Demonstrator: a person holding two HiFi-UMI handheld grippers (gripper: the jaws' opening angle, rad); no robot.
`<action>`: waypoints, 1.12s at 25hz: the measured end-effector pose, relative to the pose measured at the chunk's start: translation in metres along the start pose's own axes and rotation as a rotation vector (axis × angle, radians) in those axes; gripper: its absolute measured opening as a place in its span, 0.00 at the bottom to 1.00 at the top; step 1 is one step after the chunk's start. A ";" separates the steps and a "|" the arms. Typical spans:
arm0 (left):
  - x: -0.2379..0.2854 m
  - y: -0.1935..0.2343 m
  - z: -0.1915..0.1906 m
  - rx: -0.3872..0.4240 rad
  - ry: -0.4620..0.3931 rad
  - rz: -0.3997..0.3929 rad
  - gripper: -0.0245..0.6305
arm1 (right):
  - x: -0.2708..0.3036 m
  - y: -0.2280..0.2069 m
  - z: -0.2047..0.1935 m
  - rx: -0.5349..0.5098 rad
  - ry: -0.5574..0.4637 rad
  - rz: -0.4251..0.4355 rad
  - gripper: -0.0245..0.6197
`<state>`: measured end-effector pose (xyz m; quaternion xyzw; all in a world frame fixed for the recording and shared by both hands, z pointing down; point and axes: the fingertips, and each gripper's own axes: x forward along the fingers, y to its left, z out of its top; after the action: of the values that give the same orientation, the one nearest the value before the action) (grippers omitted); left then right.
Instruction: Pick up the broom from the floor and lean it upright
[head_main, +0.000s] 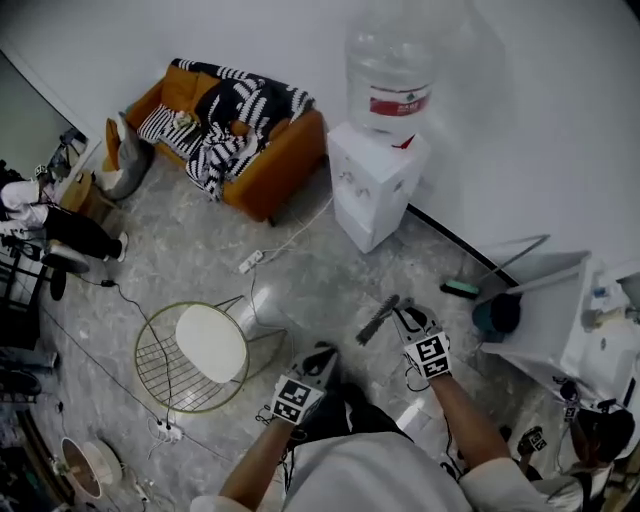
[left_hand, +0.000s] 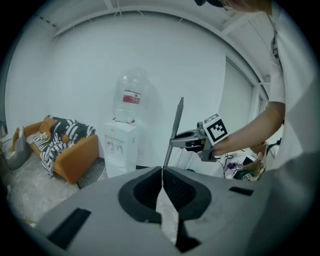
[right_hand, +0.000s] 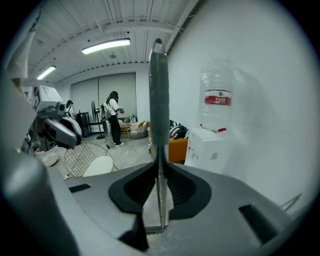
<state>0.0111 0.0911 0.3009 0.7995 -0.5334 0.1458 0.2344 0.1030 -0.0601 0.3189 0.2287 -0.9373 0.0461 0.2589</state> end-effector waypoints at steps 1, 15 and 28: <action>0.005 0.005 0.005 -0.002 0.002 -0.012 0.05 | 0.001 -0.003 0.003 -0.003 0.011 -0.003 0.16; 0.088 0.093 0.060 0.095 0.043 -0.245 0.05 | 0.032 -0.053 0.026 0.088 0.076 -0.181 0.16; 0.131 0.155 0.123 0.101 0.028 -0.271 0.05 | 0.067 -0.120 0.038 0.133 0.079 -0.289 0.16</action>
<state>-0.0831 -0.1265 0.2938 0.8728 -0.4094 0.1506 0.2189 0.0885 -0.2018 0.3162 0.3759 -0.8785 0.0795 0.2839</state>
